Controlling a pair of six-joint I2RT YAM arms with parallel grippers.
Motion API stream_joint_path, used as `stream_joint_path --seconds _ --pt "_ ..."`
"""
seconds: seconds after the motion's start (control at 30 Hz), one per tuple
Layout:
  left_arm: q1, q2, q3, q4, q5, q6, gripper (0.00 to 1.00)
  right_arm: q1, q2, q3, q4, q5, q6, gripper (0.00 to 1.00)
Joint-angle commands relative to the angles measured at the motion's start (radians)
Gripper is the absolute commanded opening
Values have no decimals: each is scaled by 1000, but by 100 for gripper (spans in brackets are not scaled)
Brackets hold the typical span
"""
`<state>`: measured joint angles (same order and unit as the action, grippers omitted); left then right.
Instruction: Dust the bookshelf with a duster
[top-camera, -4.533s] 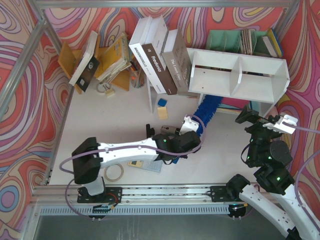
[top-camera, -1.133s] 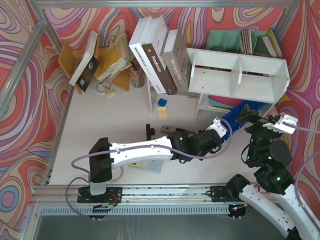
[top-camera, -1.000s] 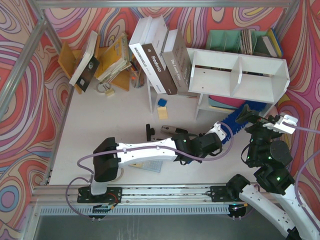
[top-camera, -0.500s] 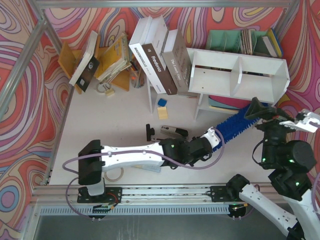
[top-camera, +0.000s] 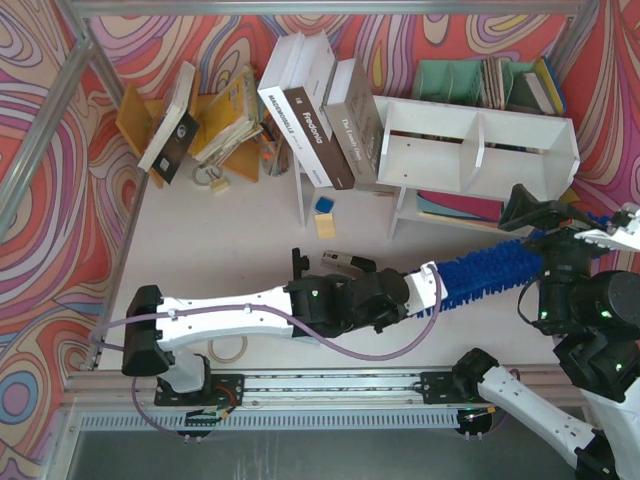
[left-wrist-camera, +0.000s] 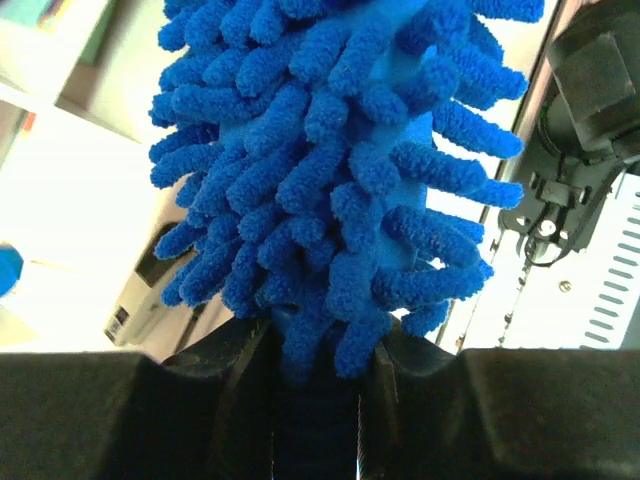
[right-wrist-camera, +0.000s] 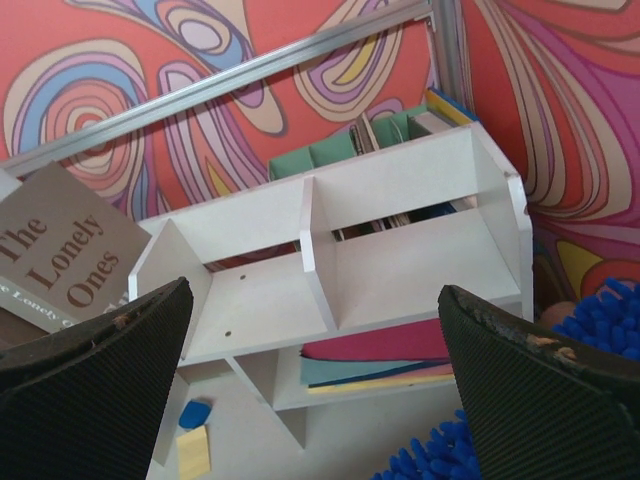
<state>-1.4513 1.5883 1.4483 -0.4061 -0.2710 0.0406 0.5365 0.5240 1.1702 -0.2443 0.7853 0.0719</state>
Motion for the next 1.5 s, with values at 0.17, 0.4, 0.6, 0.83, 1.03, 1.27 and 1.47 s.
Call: stream_joint_path --seconds 0.17,0.4,0.6,0.83,1.03,1.27,1.47 --pt "124 46 110 140 54 124 0 0 8 99 -51 11 23 99" --pt "186 147 235 157 80 140 0 0 14 109 -59 7 27 99" --pt "215 254 337 79 134 140 0 1 8 105 -53 15 28 99" --pt "218 312 313 83 177 128 0 1 6 93 -55 24 23 99" --pt "219 301 230 115 192 107 0 0 1 81 -49 31 20 99" --pt "258 322 163 140 224 70 0 1 -1 74 -52 28 28 99" --pt "261 319 162 123 235 71 0 1 -5 72 -67 31 39 99"
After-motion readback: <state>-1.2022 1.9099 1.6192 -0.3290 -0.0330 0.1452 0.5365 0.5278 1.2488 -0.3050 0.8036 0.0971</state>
